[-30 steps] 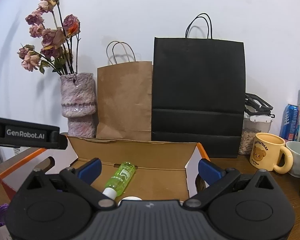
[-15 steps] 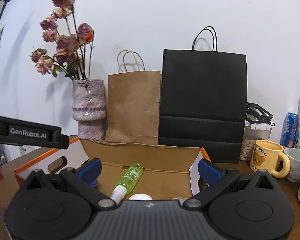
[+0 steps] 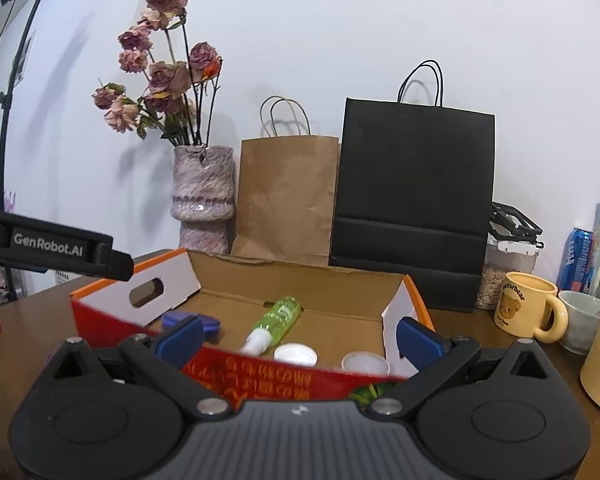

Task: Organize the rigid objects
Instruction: 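Withdraw both grippers from the box toward the loose items on the table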

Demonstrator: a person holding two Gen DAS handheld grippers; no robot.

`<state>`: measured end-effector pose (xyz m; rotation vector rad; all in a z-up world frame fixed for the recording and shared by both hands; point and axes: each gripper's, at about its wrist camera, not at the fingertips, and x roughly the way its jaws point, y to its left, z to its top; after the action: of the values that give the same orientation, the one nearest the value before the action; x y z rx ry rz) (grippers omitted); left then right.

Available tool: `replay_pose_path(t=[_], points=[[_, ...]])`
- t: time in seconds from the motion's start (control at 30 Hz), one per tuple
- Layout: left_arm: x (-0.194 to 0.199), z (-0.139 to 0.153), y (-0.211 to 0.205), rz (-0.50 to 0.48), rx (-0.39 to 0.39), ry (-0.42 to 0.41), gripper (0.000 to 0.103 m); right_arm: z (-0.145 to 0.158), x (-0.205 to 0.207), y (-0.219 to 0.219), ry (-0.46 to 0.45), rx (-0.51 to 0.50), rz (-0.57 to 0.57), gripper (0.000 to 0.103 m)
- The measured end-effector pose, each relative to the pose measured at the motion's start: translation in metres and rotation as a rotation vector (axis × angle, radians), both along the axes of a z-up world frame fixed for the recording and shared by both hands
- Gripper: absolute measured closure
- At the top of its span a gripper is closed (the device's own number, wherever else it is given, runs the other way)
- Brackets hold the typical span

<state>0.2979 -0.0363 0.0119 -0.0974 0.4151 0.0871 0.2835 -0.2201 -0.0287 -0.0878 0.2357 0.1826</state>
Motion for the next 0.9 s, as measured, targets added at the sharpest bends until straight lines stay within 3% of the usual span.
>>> replay_pose_path(t=[0.37, 0.9], points=[[-0.03, -0.016, -0.001, -0.026, 0.015, 0.028, 0.0, -0.008, -0.03, -0.003, 0.03, -0.019, 0.002, 0.0], [-0.057, -0.036, 0.008, -0.05, 0.04, 0.068, 0.0, -0.027, -0.043, 0.004, 0.179, -0.074, 0.058, 0.0]])
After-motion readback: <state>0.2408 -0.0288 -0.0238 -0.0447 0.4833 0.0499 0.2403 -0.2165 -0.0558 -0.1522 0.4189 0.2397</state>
